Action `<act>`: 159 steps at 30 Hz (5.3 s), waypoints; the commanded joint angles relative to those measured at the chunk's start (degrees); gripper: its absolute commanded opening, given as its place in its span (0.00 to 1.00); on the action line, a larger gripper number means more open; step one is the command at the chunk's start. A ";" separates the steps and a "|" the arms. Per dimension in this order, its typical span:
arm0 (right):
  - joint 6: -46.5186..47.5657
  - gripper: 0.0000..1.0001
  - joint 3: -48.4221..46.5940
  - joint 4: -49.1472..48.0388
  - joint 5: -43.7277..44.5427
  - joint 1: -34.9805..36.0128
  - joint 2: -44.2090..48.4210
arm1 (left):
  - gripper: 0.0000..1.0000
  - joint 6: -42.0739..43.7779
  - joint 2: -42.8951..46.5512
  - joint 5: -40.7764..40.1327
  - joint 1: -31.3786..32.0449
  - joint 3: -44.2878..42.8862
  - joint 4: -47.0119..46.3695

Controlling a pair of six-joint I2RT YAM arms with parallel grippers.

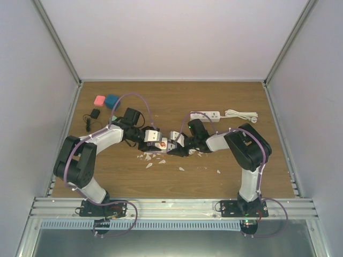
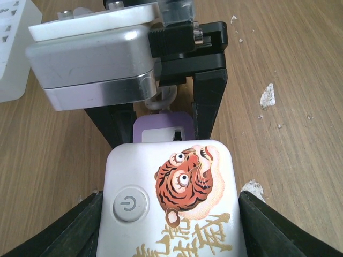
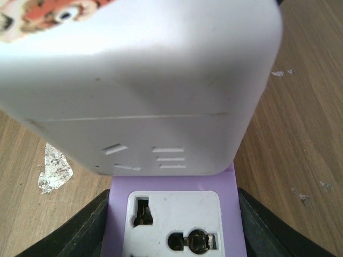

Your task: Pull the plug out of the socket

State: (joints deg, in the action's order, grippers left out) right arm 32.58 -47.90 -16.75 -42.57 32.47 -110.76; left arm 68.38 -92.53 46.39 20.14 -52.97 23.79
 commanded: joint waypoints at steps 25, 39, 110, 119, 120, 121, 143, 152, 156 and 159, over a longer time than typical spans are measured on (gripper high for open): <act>-2.30 0.12 -0.96 2.99 7.45 -1.00 -3.53 | 0.31 -0.87 2.89 2.55 0.60 1.84 0.00; -2.43 0.12 -2.62 5.12 7.08 -0.91 -5.02 | 0.31 -1.76 1.71 7.56 -0.62 -1.47 2.91; -1.45 0.87 -7.67 16.32 4.90 -0.83 0.58 | 0.31 2.92 4.09 -22.84 -29.70 -23.70 36.26; -0.33 0.88 -10.34 20.31 3.79 -0.87 1.34 | 0.32 7.36 1.02 -43.07 -30.95 -27.13 43.20; -0.20 0.88 -10.68 20.61 3.68 -0.83 1.38 | 0.32 8.06 0.89 -45.30 -31.03 -26.60 42.67; -0.03 0.88 -10.98 20.92 3.64 -0.84 1.41 | 0.32 8.99 0.82 -48.14 -31.12 -25.96 42.24; 0.64 0.88 -14.72 24.97 3.37 -1.00 1.61 | 0.41 8.30 -9.41 -64.05 -29.19 -19.89 38.88; 2.25 0.88 -16.00 27.88 3.50 -1.30 2.04 | 0.76 7.80 -11.87 -65.50 -27.16 -20.30 38.85; 5.11 0.88 -18.15 32.20 3.51 -2.21 2.25 | 0.85 7.70 -12.38 -64.60 -26.74 -21.25 39.25; 8.58 0.87 -19.51 36.12 3.50 -2.97 2.85 | 0.91 7.53 -12.73 -63.44 -26.65 -22.82 40.52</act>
State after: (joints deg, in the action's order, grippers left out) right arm 36.03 -65.01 13.23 -38.61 31.00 -110.43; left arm 76.05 -104.12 -18.00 -7.03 -73.19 62.50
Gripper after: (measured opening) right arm 0.875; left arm 0.880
